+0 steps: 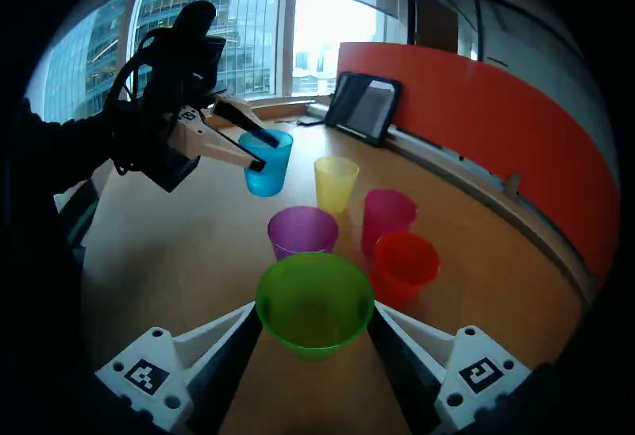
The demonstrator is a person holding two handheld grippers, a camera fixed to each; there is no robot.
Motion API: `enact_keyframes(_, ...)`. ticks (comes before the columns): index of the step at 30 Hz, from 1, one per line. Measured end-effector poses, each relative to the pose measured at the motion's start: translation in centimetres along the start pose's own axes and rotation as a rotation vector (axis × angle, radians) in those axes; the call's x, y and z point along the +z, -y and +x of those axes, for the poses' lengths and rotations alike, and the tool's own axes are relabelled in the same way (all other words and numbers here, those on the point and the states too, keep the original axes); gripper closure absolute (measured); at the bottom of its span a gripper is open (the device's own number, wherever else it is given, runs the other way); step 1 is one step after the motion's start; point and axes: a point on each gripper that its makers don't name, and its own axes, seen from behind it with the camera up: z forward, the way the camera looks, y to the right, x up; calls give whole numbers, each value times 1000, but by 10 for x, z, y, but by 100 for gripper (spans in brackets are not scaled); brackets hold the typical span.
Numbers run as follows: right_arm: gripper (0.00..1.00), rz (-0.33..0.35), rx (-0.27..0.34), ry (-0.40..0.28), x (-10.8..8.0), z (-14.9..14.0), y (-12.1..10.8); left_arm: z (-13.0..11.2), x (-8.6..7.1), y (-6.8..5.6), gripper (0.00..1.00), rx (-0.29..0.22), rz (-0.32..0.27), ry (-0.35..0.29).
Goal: Pour water
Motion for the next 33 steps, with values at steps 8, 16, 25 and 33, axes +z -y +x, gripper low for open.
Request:
enact_keyframes(8, 9, -33, -3, -90, -27, 32, 4, 22, -27, -6, 13, 12, 22, -75)
enact_keyframes(16, 9, -55, -3, -191, -52, 68, 10, 46, -54, -13, 13, 12, 34, -163)
enact_keyframes(25, 9, -74, 1, -298, -71, 104, 16, 76, -78, -20, 13, 10, 44, -263)
enact_keyframes(33, 8, -76, 8, -385, -80, 133, 20, 98, -93, -27, 13, 5, 41, -333)
